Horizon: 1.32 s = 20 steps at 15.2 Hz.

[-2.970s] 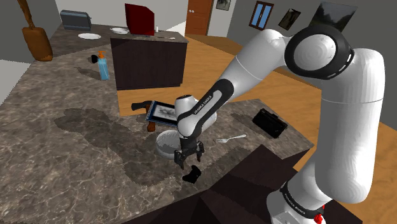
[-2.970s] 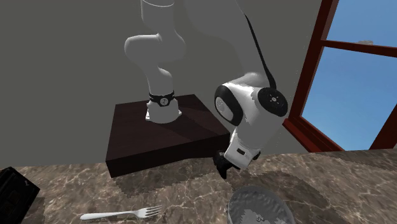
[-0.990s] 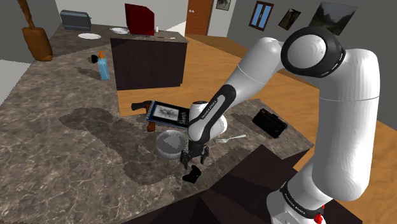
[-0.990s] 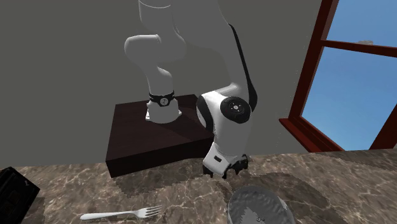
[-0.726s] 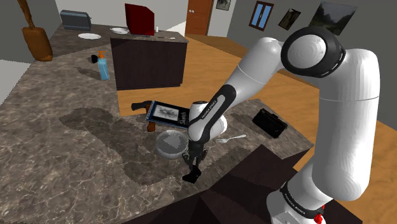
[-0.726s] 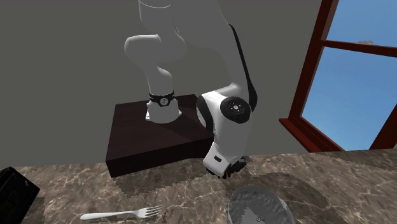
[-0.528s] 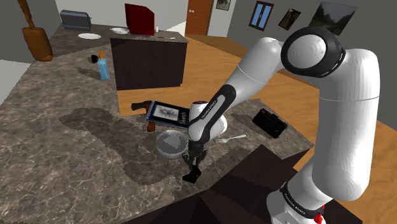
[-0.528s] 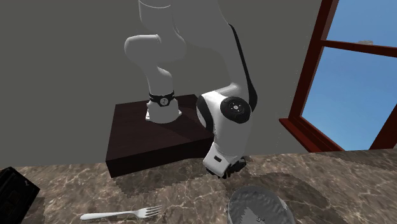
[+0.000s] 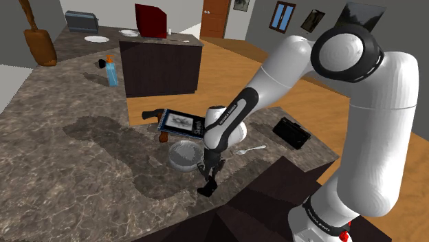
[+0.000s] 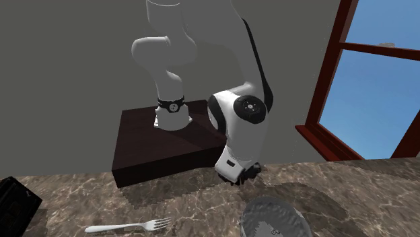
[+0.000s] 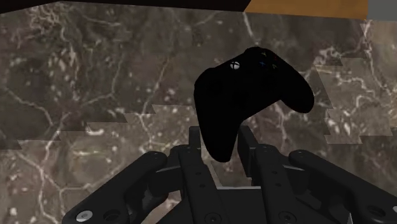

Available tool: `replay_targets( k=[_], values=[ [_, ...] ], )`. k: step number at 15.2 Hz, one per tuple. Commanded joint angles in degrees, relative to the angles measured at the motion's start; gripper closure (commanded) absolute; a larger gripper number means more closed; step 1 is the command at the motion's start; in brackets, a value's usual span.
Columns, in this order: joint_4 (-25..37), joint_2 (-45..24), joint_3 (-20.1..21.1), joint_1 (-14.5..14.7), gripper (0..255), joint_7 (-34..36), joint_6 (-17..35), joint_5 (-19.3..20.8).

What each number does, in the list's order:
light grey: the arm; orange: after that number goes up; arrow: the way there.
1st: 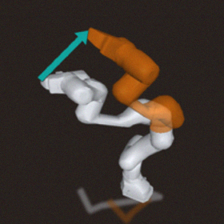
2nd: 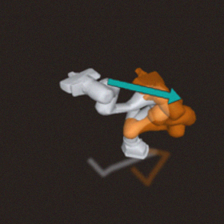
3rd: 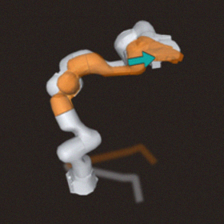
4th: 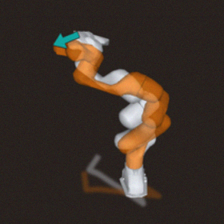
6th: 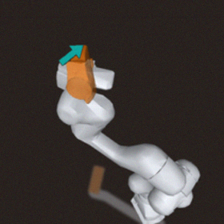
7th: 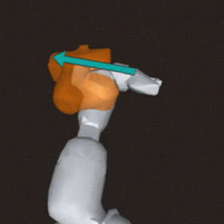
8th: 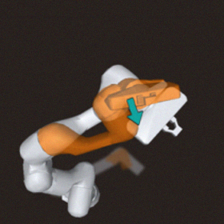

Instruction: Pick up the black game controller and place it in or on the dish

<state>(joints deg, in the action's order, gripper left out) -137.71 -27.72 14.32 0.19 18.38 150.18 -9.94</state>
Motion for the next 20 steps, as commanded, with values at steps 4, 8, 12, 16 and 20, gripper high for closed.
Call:
replay_targets(
  k=[4, 8, 12, 16, 20],
  values=[
    [-1.24, 4.33, 0.74, -0.52, 255, 0.13, -3.06, -0.67],
    [-1.93, 7.81, 1.27, -0.94, 255, 0.17, -5.80, -1.24],
    [-2.41, 11.21, 1.71, -1.30, 255, 0.20, -8.68, -1.83],
    [-2.67, 14.51, 2.06, -1.60, 255, 0.21, -11.68, -2.40],
    [-0.30, 15.18, 1.76, -1.87, 255, 0.48, -14.73, -1.87]
  ],
)
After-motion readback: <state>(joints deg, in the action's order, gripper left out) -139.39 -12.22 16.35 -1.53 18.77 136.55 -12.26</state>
